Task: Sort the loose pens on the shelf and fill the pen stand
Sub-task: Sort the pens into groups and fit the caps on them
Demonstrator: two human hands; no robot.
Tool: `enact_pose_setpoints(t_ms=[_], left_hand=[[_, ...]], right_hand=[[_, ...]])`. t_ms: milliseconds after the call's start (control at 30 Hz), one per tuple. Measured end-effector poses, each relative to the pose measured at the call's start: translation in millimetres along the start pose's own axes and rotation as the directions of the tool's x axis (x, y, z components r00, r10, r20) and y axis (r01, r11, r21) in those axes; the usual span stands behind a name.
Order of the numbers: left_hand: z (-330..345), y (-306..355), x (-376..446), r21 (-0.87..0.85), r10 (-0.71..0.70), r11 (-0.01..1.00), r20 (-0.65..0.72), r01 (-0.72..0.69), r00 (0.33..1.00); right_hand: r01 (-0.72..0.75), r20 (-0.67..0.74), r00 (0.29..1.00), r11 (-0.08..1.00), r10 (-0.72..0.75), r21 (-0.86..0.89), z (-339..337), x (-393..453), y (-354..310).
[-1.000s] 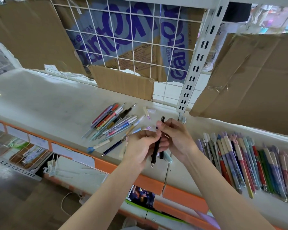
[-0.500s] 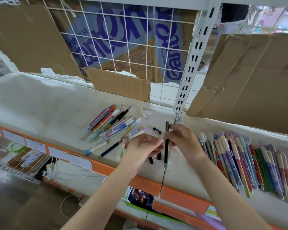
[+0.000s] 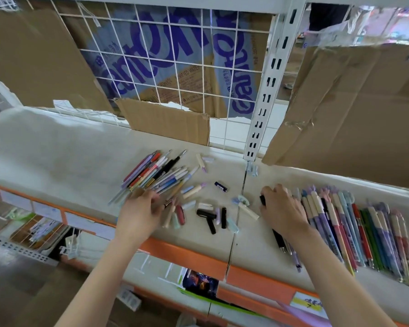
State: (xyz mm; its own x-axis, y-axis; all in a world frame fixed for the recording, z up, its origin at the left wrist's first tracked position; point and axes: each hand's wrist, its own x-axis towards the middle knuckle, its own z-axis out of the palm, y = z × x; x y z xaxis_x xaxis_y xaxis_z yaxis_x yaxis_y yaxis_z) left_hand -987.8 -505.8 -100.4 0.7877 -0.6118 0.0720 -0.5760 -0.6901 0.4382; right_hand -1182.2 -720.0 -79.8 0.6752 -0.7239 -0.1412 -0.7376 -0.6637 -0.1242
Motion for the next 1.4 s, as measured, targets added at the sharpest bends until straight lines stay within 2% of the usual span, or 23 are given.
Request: enact_pose_setpoints(t_ms=[133,267,367,500,600,633,700,767,867,900,967,1000,1033,1067,1100,1133,1167,1267,1400], left_hand=[[0,-4,-3,0.053,0.034,0.998,0.017,-0.035,0.999],[-1,-1,-4,0.077,0.058,0.995,-0.018,-0.056,0.998],[-4,5,-9,-0.104,0.046,0.993,-0.061,-0.052,0.997],[-5,17,-16,-0.388,0.037,0.92,-0.026,-0.044,0.999],[-3,17,-18,-0.439,0.017,0.898,-0.005,-0.018,1.0],[-2,17,-18,-0.45,0.007,0.893,0.001,-0.006,1.0],[0,19,-17,-0.475,-0.026,0.879,0.018,0.031,1.0],[0,21,-16,-0.495,-0.05,0.866,0.048,0.067,0.998],[1,24,-15,-0.547,-0.06,0.83,0.107,0.109,0.992],[0,25,-15,-0.574,-0.056,0.811,0.122,0.117,0.991],[-2,26,-16,-0.629,-0.042,0.768,0.134,0.117,0.99],[-4,27,-18,-0.655,-0.029,0.747,0.135,0.112,0.99],[-6,29,-20,-0.684,-0.012,0.723,0.135,0.101,0.991],[-8,31,-23,-0.706,0.011,0.702,0.138,0.09,0.99],[-9,33,-25,-0.723,0.04,0.686,0.145,0.079,0.989],[-10,34,-27,-0.735,0.064,0.674,0.152,0.07,0.986],[-10,34,-28,-0.743,0.086,0.667,0.159,0.062,0.984],[-10,35,-29,-0.76,0.121,0.648,0.169,0.051,0.978],[-10,39,-28,-0.788,0.134,0.611,0.196,0.074,0.971]], right_hand=[[-0.021,-0.003,1.0,1.0,0.021,0.014,-5,-2,-7],[0.135,-0.142,0.984,0.962,-0.103,0.238,-3,8,-34],[0.212,-0.125,0.974,0.952,-0.188,0.219,7,29,-56],[0.222,-0.066,0.974,0.969,-0.215,0.113,15,44,-67],[0.308,-0.222,0.94,0.923,-0.258,0.231,10,34,-65],[0.339,-0.212,0.935,0.892,-0.285,0.298,6,28,-65],[0.382,-0.087,0.922,0.851,-0.377,0.361,1,12,-69],[0.438,-0.003,0.889,0.846,-0.459,0.305,3,0,-74],[0.472,0.011,0.876,0.861,-0.483,0.187,13,-9,-81],[0.464,0.003,0.88,0.862,-0.474,0.205,15,-9,-81],[0.417,-0.039,0.9,0.831,-0.435,0.367,16,-9,-81],[0.347,-0.058,0.926,0.784,-0.372,0.515,15,-9,-81],[0.244,-0.058,0.956,0.67,-0.286,0.701,12,-8,-80],[0.137,-0.038,0.977,0.477,-0.212,0.868,8,-8,-80],[0.061,-0.016,0.985,0.258,-0.17,0.964,6,-7,-78],[0.025,-0.012,0.988,0.086,-0.151,0.996,3,-6,-77],[0.019,-0.022,0.99,-0.023,-0.141,1.0,0,-6,-76],[0.033,-0.051,0.993,-0.162,-0.109,0.986,-6,-7,-77],[0.023,-0.042,0.995,-0.194,-0.095,0.981,-8,-8,-79]])
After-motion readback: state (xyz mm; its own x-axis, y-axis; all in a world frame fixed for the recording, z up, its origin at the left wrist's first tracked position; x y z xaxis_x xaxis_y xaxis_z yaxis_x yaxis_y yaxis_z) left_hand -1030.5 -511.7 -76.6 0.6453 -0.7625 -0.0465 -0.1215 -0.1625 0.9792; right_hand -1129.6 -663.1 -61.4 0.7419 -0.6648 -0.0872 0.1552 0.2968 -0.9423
